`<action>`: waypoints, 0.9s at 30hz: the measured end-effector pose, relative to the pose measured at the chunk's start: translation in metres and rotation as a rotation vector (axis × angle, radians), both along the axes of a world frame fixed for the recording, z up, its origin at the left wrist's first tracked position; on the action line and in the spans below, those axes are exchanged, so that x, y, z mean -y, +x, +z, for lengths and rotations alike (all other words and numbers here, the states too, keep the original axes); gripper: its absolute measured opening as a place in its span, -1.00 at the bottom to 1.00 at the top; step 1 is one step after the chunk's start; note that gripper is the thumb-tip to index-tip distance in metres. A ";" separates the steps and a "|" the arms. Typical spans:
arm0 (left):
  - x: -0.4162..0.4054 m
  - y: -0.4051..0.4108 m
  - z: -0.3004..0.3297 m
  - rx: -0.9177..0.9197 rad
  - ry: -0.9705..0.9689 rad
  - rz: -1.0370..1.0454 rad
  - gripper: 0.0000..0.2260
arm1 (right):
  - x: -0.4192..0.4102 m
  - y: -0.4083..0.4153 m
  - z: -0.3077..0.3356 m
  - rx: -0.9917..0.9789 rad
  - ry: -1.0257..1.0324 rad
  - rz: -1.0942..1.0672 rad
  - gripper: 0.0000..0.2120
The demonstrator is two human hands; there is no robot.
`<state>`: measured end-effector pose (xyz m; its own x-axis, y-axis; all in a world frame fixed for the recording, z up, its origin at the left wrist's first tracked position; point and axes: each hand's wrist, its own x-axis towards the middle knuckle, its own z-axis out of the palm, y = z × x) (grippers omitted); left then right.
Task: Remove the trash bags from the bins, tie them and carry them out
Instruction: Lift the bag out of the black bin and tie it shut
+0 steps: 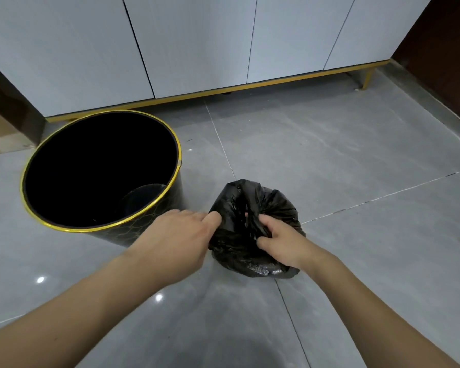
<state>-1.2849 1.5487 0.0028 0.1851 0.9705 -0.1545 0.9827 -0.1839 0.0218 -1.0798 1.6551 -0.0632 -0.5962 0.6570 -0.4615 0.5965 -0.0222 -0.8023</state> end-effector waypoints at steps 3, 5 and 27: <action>-0.002 -0.005 -0.001 -0.035 -0.004 0.059 -0.92 | -0.001 0.001 0.001 0.090 0.026 0.054 -0.59; -0.004 -0.006 -0.002 -0.008 0.000 0.069 -0.96 | -0.003 0.002 0.003 0.057 -0.028 0.025 -0.57; -0.054 0.003 0.016 0.776 -0.117 0.384 -0.92 | -0.004 -0.003 0.038 -0.091 -0.345 0.025 -0.87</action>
